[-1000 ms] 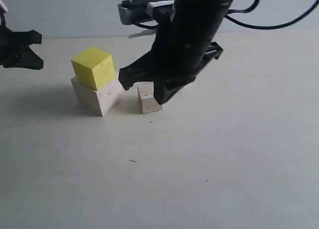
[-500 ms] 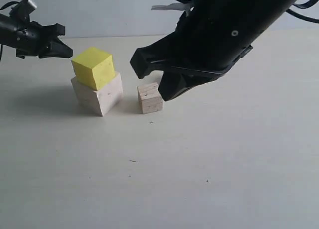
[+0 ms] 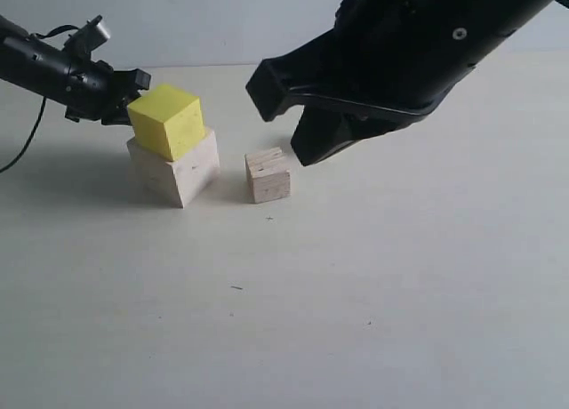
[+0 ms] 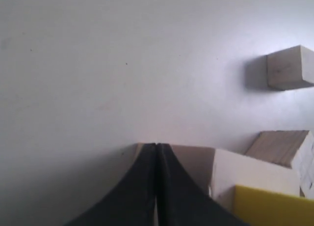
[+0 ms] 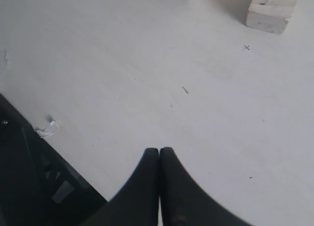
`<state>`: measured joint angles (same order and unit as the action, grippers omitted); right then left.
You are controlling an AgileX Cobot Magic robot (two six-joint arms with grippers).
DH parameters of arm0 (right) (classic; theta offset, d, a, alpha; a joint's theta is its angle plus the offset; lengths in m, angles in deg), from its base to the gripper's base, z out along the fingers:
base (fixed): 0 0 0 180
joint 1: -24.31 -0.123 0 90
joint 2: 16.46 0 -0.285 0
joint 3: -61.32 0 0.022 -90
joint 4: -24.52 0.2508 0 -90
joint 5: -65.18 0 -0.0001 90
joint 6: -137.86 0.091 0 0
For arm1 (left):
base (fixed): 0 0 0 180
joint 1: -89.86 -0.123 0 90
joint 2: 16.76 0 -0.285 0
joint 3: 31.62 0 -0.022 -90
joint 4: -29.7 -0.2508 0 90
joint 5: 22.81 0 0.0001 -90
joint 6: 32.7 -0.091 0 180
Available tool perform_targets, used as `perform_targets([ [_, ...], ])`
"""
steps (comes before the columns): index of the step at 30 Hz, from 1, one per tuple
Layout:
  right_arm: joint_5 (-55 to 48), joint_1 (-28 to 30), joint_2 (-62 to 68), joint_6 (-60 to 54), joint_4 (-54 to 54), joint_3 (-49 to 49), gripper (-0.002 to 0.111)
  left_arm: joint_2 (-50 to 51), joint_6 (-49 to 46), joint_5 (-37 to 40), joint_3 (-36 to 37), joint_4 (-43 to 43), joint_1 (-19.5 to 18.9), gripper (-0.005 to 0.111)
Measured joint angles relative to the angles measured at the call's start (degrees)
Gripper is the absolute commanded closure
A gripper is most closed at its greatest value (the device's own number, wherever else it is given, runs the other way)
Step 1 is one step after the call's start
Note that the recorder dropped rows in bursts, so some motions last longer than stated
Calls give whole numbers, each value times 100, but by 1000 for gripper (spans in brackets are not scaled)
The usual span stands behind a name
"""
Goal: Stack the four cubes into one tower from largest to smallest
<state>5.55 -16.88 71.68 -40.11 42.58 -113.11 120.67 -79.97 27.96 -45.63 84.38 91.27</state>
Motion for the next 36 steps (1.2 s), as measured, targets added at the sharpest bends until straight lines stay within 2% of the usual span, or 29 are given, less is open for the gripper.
perform_targets([
  [4,-10,0,-184,0,-56,0,108,0,168,304,0,-308,0,107],
  [19,-62,0,-614,109,-450,0,108,-387,238,339,483,-402,12,107],
  [23,-62,0,-687,117,-450,3,108,-399,118,379,714,-243,12,107],
  [28,-67,0,-863,117,-450,3,108,-459,-427,410,1236,373,12,107],
  [36,-67,0,-875,117,-455,3,108,-743,-498,410,1371,461,98,107],
])
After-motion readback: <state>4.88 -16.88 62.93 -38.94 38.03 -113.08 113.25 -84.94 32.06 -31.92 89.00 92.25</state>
